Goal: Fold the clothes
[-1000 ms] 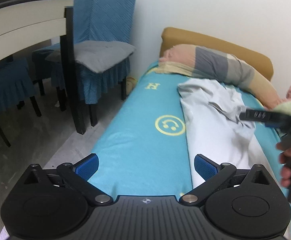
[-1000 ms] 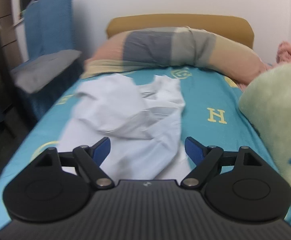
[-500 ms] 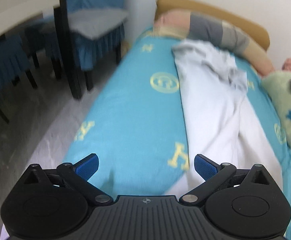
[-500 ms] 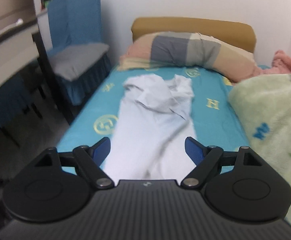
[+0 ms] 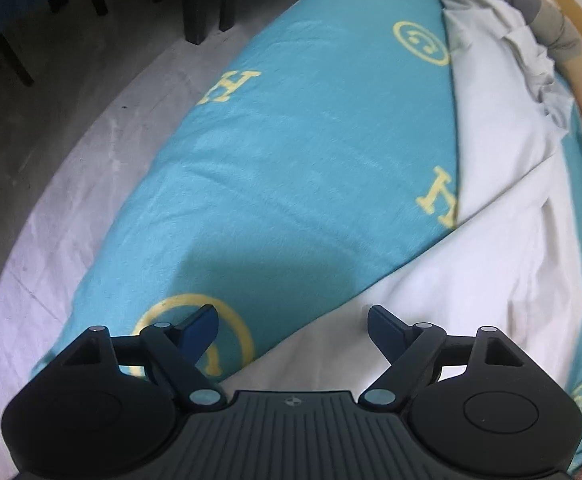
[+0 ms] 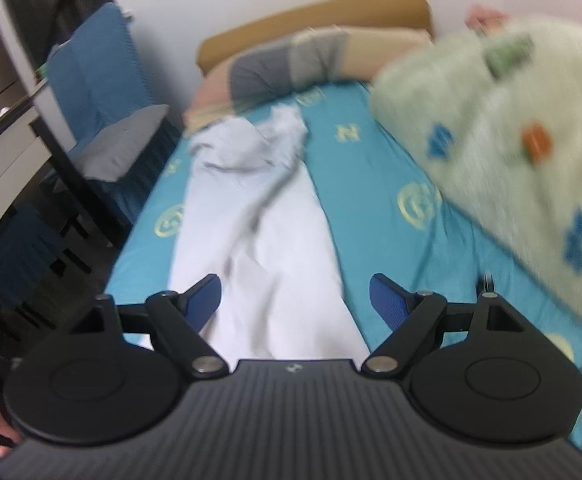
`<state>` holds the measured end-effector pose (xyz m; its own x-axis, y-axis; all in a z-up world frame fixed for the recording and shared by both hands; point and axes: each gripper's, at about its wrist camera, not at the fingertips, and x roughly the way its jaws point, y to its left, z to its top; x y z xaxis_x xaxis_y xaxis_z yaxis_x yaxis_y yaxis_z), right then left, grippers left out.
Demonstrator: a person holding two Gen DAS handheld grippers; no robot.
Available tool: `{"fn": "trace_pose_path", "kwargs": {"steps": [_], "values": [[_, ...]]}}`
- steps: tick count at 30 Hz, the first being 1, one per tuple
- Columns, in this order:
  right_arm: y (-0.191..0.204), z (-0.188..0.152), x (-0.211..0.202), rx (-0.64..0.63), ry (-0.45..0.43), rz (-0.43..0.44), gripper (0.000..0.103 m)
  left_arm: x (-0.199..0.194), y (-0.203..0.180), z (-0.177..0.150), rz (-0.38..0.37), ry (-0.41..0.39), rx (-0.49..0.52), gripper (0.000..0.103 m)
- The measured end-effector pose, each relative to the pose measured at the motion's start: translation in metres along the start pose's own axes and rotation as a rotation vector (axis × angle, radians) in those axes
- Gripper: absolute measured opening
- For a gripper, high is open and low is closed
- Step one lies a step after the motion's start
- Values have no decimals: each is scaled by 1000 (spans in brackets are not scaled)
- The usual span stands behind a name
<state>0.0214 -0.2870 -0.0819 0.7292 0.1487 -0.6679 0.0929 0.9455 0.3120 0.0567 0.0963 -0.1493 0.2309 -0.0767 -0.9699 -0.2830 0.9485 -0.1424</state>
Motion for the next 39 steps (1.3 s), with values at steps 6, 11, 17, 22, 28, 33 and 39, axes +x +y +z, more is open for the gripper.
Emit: {"fn": "trace_pose_path", "kwargs": {"steps": [6, 11, 17, 22, 28, 33, 39], "values": [[-10, -24, 35, -118, 37, -81, 83, -4, -10, -8, 82, 7, 25, 71], [-39, -27, 50, 47, 76, -19, 83, -12, -28, -23, 143, 13, 111, 22], [-59, -20, 56, 169, 49, -11, 83, -49, -60, -49, 188, -112, 303, 2], [-66, -18, 51, 200, 0, -46, 83, -102, -99, -103, 117, -325, 507, 2], [-68, -16, 45, 194, -44, -72, 83, -116, -152, -182, -42, -382, 721, 2], [-66, -15, 43, 166, -53, -91, 83, -96, -190, -223, -133, -328, 830, 1], [-62, -15, 35, 146, -80, -83, 83, -66, -197, -213, -177, -198, 763, 6]]}}
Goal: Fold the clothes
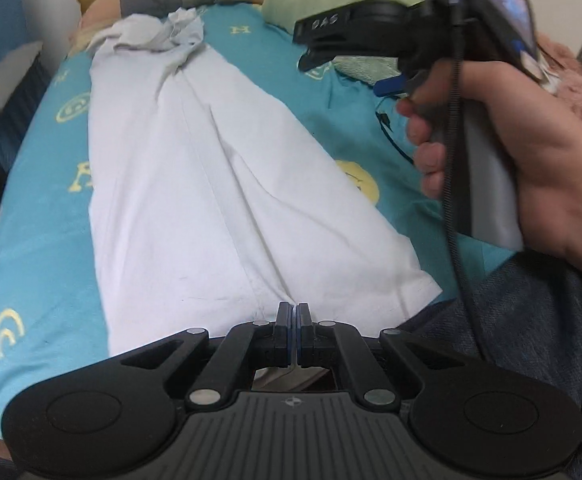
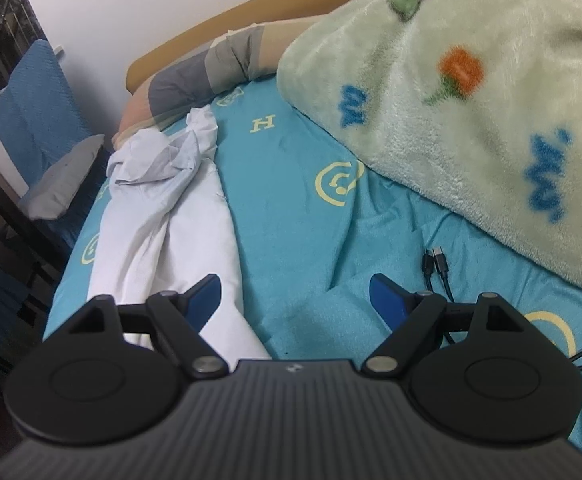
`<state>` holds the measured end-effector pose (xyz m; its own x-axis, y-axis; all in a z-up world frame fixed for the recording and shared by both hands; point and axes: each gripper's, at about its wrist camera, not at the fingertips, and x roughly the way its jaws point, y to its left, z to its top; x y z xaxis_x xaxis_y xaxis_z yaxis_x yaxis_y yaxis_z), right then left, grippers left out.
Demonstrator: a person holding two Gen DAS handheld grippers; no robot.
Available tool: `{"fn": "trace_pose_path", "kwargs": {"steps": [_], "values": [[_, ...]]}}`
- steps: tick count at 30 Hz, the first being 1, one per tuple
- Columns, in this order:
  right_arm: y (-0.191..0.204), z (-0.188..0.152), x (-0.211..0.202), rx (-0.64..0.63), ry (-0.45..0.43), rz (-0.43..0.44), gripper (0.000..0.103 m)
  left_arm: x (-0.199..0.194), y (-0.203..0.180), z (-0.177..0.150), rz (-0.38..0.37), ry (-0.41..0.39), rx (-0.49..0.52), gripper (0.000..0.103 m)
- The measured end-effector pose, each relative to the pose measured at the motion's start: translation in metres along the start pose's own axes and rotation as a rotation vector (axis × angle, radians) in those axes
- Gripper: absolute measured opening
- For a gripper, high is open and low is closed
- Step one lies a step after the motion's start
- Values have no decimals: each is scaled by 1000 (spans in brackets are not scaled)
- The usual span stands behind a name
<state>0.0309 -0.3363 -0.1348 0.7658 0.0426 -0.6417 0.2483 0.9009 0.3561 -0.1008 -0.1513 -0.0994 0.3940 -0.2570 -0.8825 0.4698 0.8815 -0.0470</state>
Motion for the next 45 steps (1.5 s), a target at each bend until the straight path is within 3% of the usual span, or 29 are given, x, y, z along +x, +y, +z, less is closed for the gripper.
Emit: {"fn": "trace_pose_path", "kwargs": {"steps": [3, 5, 7, 9, 11, 19, 23, 30, 37, 41, 45], "values": [[3, 0, -5, -12, -22, 13, 83, -6, 4, 3, -27, -9, 1, 26], [6, 0, -9, -25, -36, 23, 83, -15, 7, 8, -32, -31, -11, 51], [10, 1, -12, -45, -52, 28, 83, -22, 21, 11, -30, -59, -21, 64], [14, 1, -16, -68, -72, 30, 83, -32, 28, 19, -13, -104, -16, 69], [17, 1, -21, -82, -90, 39, 83, -42, 37, 29, 27, -159, -10, 84], [14, 9, -46, -50, -177, 62, 83, -64, 69, 71, 172, -381, -74, 93], [9, 15, -59, -15, -219, 84, 83, -59, 73, 89, 198, -440, -134, 94], [17, 11, -64, -62, -232, 103, 83, -36, 81, 87, 189, -438, -172, 94], [27, 6, -54, -84, -199, 144, 83, -48, 103, 78, 227, -482, -164, 97], [45, 13, -35, -120, -169, 198, 83, -57, 123, 77, 186, -495, -230, 98], [81, 34, 10, -186, -150, 223, 76, -66, 140, 75, 125, -510, -289, 98]]}}
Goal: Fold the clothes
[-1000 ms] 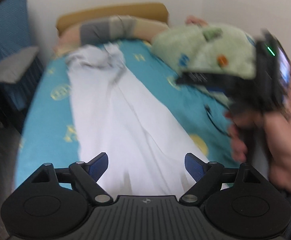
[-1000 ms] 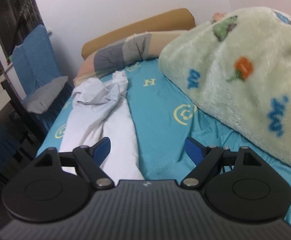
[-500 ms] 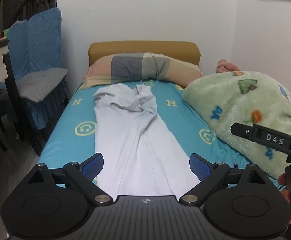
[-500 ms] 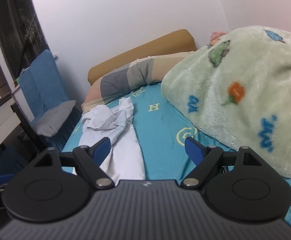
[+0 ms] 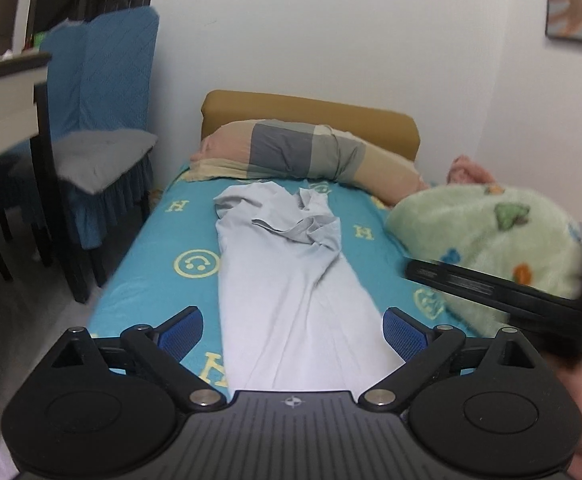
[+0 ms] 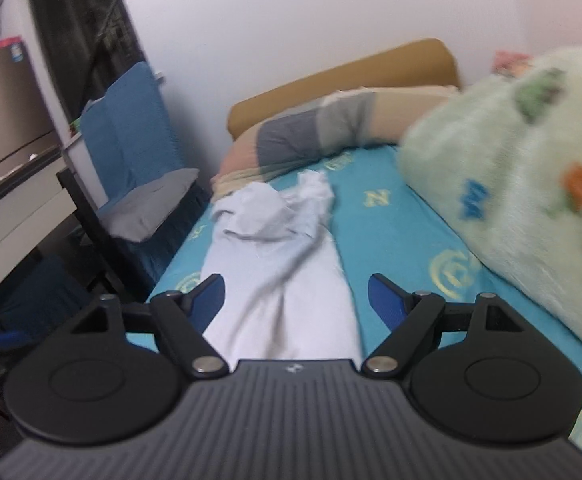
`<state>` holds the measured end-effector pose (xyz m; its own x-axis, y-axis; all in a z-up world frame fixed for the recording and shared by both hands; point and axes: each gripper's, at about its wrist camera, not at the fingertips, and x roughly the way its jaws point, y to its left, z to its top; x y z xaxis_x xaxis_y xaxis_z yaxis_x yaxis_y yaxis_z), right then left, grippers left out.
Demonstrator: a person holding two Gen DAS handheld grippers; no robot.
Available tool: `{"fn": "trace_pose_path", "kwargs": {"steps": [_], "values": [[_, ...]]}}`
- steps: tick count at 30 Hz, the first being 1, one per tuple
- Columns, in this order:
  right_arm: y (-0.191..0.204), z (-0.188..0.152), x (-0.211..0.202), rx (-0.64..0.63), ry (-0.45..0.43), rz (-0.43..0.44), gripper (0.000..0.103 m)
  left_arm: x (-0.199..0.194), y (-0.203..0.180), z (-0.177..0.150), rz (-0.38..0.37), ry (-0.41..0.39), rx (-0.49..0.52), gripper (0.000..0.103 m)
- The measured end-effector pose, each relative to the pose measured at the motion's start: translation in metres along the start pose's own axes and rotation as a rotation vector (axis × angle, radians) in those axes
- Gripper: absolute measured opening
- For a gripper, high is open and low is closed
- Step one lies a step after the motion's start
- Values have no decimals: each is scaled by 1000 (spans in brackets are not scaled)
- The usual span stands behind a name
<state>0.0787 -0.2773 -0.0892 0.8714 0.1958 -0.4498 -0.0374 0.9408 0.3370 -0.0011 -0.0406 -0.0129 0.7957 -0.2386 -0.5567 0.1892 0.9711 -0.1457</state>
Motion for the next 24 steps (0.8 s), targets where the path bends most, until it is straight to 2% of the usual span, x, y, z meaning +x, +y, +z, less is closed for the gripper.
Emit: {"fn": "trace_pose_path", "kwargs": {"steps": [4, 7, 11, 13, 16, 17, 21, 24], "values": [[28, 5, 75, -90, 58, -2, 72, 2, 17, 3, 28, -39, 0, 99], [49, 8, 132, -157, 101, -4, 70, 18, 33, 2, 66, -34, -6, 99], [77, 12, 207, -246, 158, -6, 46, 45, 66, 5, 90, 15, -116, 99], [79, 12, 239, -231, 187, -33, 37, 57, 84, 6, 108, 24, -172, 99], [71, 15, 269, -158, 173, -84, 30, 76, 105, 1, 155, 42, -209, 99], [69, 18, 273, -145, 144, -98, 25, 82, 112, -2, 175, 61, -223, 99], [63, 34, 287, -146, 14, -167, 25, 102, 133, -7, 168, 122, -308, 99], [47, 45, 299, -138, -3, -212, 24, 111, 129, -10, 170, 141, -279, 99]]}}
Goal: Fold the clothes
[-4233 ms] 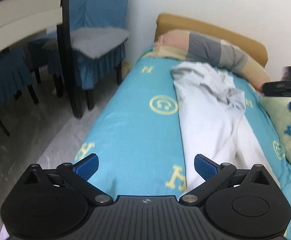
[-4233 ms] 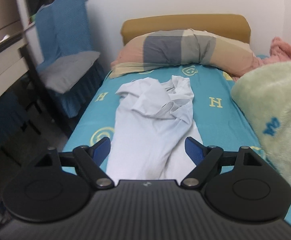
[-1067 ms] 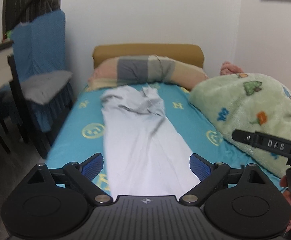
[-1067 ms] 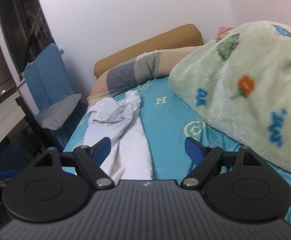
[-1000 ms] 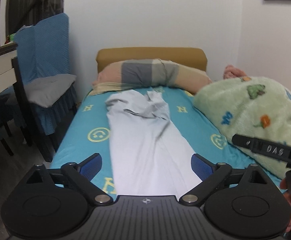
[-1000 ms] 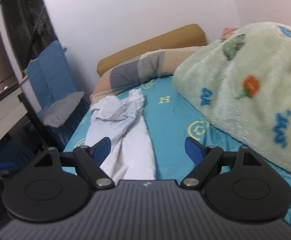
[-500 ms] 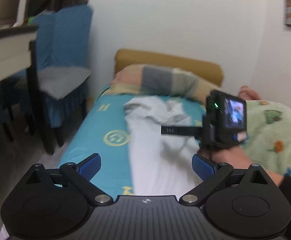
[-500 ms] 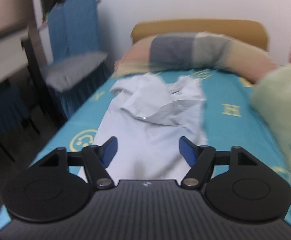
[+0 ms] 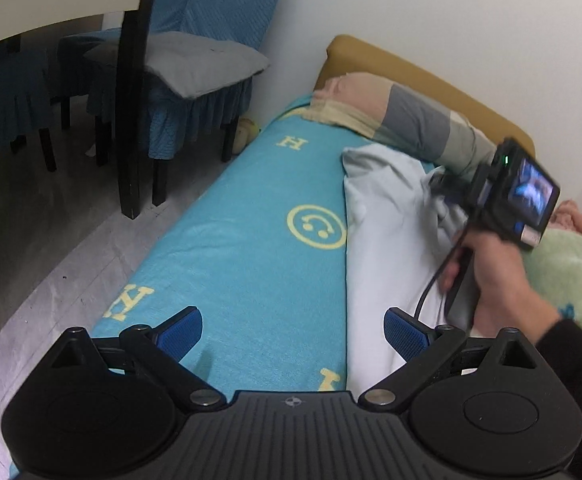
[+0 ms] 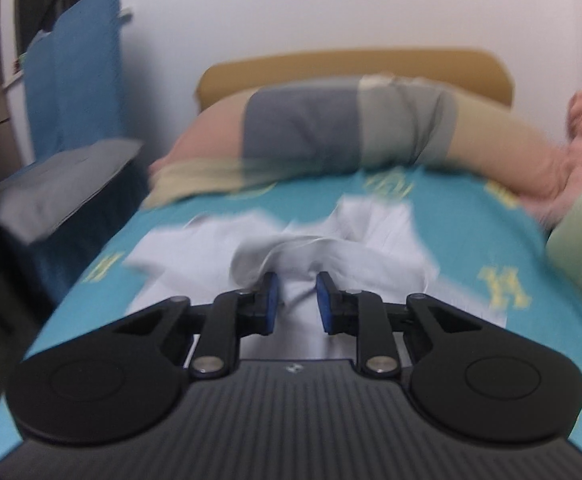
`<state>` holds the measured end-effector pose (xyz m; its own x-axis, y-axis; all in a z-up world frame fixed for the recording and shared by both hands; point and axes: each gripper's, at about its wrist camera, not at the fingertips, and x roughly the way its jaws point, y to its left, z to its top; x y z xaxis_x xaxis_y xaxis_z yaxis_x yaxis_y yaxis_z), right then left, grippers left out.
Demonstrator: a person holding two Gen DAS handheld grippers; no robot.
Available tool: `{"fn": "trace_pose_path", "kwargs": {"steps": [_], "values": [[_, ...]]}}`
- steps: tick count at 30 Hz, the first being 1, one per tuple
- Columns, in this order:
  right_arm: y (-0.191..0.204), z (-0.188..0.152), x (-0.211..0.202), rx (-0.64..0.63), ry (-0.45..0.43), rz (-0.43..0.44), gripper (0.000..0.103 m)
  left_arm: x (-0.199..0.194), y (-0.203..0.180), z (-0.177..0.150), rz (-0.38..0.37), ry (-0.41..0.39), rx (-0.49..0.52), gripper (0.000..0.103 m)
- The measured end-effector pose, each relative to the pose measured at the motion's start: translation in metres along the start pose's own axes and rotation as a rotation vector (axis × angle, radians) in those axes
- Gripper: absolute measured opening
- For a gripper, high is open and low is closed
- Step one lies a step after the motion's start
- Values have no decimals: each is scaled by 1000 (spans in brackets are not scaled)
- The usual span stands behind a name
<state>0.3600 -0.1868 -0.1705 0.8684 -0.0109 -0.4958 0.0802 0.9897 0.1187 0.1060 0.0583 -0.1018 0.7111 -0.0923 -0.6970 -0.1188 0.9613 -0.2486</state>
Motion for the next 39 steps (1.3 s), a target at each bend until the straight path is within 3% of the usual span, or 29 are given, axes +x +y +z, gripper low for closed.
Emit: {"fn": "trace_pose_path", "kwargs": {"steps": [7, 11, 13, 14, 15, 16, 23, 29, 32, 37, 39], "values": [[-34, 17, 33, 28, -19, -83, 25, 16, -15, -6, 24, 28, 56, 99], [-45, 8, -22, 55, 35, -17, 27, 20, -16, -5, 14, 57, 63, 99], [-50, 3, -51, 70, 64, 16, 47, 14, -17, -6, -3, 50, 89, 99], [-53, 1, -66, 77, 79, 33, 64, 10, -19, -8, -3, 45, 106, 99], [-55, -2, -80, 84, 94, 49, 75, 7, -20, -9, -8, 46, 116, 99], [-58, -4, -95, 91, 108, 66, 76, 4, -22, -11, -16, 50, 124, 99], [-77, -21, -196, 140, 211, 183, 76, -12, -24, -27, -90, 170, 117, 99], [-116, -87, -271, 262, 565, 259, 76, -29, -11, -54, -168, 332, -23, 97], [-134, -116, -299, 328, 645, 237, 76, -32, -12, -71, -162, 396, -58, 96], [-157, -138, -318, 415, 658, 158, 76, -27, -21, -105, -141, 530, -82, 91], [-161, -144, -319, 421, 678, 106, 76, -31, -25, -117, -115, 531, -59, 90]]}}
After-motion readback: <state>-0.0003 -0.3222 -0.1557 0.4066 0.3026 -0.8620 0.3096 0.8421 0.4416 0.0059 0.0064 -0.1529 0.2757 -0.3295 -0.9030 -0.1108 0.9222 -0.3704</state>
